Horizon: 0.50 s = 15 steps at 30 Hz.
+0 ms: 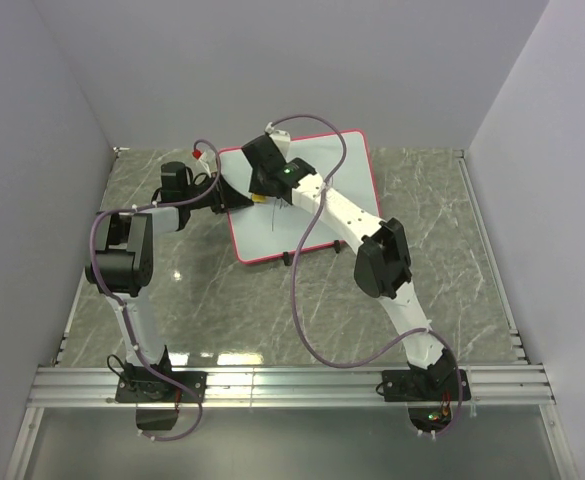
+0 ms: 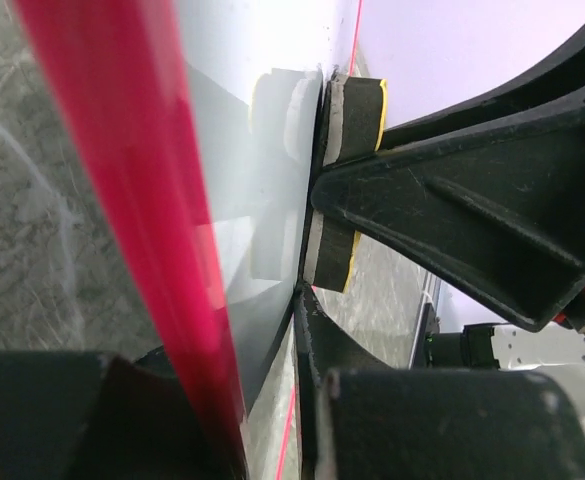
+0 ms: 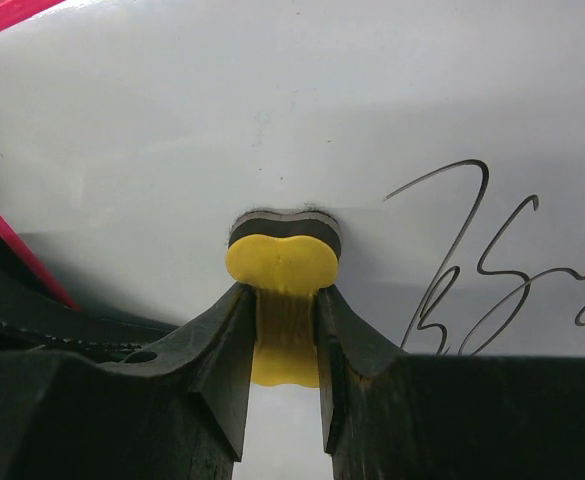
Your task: Erase the whiteboard
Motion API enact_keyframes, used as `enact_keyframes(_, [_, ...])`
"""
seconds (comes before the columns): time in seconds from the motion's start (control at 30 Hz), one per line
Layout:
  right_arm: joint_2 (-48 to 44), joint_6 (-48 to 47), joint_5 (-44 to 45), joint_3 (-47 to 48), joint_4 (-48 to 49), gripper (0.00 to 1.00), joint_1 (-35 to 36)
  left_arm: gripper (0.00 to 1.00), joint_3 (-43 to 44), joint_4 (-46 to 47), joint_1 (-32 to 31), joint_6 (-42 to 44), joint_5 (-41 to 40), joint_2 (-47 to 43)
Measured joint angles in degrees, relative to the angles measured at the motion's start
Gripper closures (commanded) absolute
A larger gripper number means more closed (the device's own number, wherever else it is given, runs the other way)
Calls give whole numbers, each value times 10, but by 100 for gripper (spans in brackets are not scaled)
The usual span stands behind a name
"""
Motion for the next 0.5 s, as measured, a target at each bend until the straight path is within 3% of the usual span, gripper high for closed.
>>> enact_keyframes(0.3, [1, 14, -10, 17, -21, 100, -11, 100, 0, -10, -3, 15, -3, -10])
enact_keyframes(0.5, [1, 57, -54, 21, -28, 100, -56, 100, 0, -23, -6, 17, -12, -13])
